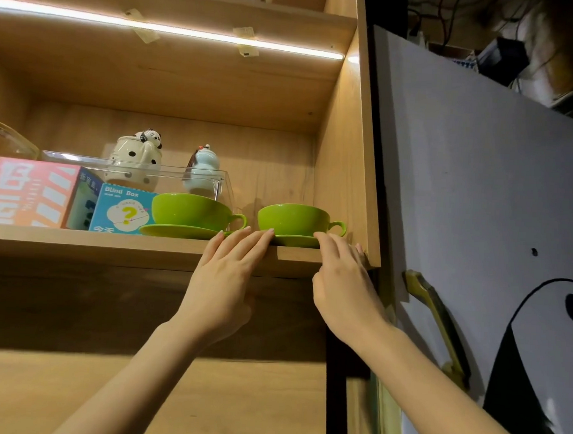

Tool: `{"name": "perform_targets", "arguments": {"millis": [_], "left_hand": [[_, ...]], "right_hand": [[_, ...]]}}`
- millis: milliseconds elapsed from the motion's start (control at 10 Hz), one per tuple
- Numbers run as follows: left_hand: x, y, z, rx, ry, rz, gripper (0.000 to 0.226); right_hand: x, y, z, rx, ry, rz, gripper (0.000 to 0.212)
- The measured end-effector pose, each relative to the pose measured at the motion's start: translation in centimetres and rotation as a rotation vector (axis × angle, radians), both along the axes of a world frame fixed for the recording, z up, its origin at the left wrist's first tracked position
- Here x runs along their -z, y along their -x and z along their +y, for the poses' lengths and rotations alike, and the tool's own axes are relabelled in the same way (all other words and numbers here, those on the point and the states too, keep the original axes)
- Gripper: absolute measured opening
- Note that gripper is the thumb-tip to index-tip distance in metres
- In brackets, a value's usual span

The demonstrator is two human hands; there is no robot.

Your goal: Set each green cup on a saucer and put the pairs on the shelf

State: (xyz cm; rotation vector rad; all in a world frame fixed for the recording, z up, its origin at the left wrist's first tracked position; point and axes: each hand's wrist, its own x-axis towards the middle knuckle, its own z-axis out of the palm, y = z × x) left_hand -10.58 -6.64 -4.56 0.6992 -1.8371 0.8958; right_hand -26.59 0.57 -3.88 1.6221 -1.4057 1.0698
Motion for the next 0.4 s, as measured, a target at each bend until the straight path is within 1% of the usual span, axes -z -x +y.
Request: {"name": "perform_targets", "arguments": {"millis": [100, 200, 300, 400], "left_hand": [[-0.4, -0.2, 0.7, 0.075, -0.052, -0.025, 0.102], [-0.9, -0.8, 1.1, 0.009, -0.139, -0.148, 0.101], [-0.6, -1.8, 3.0, 0.003, -0.311, -0.201, 0.104], [-0.7, -2.4, 6.0, 0.152, -0.562, -0.119, 0.108]], "right_hand": [[0.0, 0.1, 0.3, -0.008, -0.031, -0.008, 0.056], [0.1, 0.6, 0.9, 0.049, -0.149, 0.033, 0.063], [0.7, 0.4, 2.2, 0.083, -0.267, 0.075, 0.070], [-0.8, 0.3, 4.9, 0.053, -0.371, 0.029, 0.077]]}}
